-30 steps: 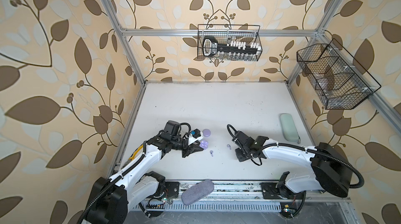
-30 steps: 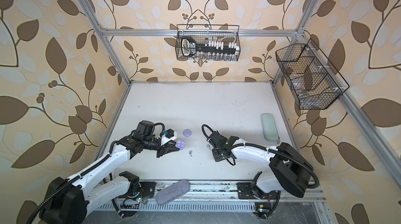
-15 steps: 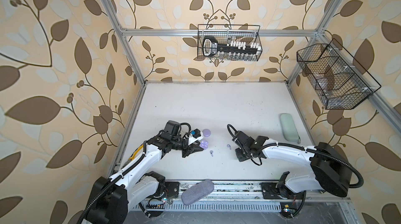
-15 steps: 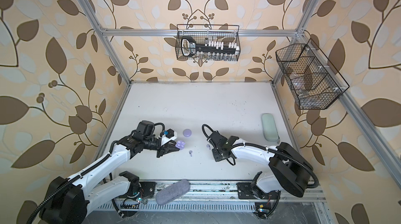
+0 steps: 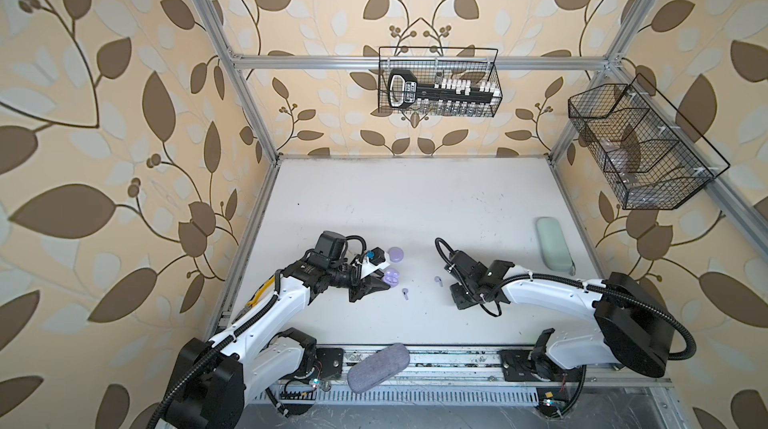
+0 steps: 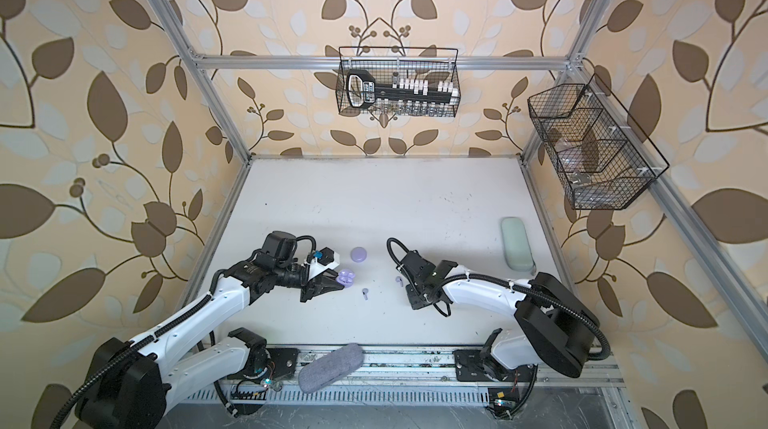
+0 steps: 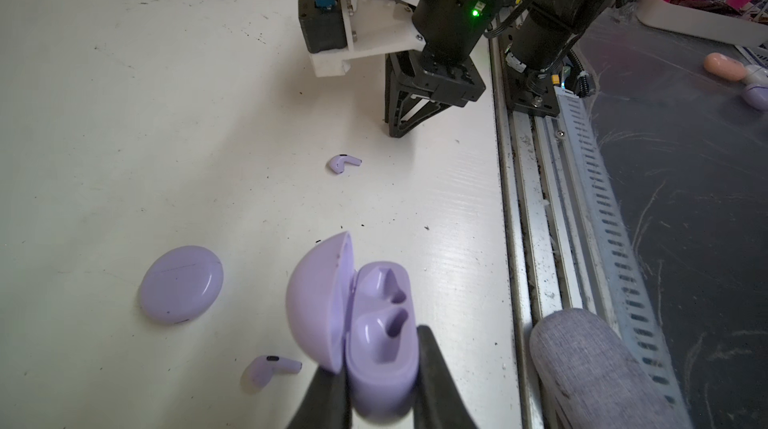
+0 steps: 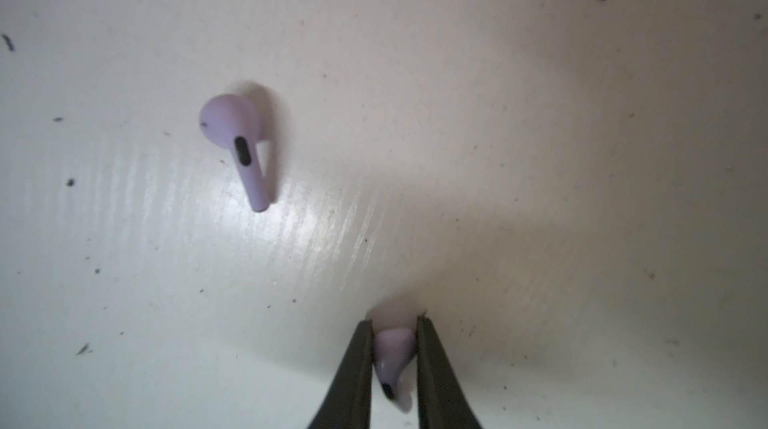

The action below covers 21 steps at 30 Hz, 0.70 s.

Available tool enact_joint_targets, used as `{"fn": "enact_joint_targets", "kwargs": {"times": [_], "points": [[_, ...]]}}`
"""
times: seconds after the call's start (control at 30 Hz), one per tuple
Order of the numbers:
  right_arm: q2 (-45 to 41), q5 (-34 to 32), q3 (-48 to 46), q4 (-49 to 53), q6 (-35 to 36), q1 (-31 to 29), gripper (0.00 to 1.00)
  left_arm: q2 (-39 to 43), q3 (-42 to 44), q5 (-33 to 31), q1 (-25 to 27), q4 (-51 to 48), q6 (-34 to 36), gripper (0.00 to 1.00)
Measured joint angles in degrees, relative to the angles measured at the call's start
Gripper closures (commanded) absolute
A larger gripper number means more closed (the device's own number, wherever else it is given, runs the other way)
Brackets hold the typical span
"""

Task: Insert the wireless bluetooth earbuds into the charging case
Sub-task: 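Close the right gripper on the lavender earbud, then lift the lavender earbud with the right gripper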

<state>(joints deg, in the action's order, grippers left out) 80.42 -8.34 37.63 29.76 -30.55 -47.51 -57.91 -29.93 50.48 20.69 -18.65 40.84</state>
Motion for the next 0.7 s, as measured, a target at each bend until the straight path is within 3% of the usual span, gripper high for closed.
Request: {"fn": "enact_joint_targets", "kwargs": {"times": [0.7], "points": [[-0.02, -0.02, 0.0, -0.09, -0.02, 0.0, 0.92, 0.0, 0.0, 0.0, 0.02, 0.0, -0.37, 0.94]]}}
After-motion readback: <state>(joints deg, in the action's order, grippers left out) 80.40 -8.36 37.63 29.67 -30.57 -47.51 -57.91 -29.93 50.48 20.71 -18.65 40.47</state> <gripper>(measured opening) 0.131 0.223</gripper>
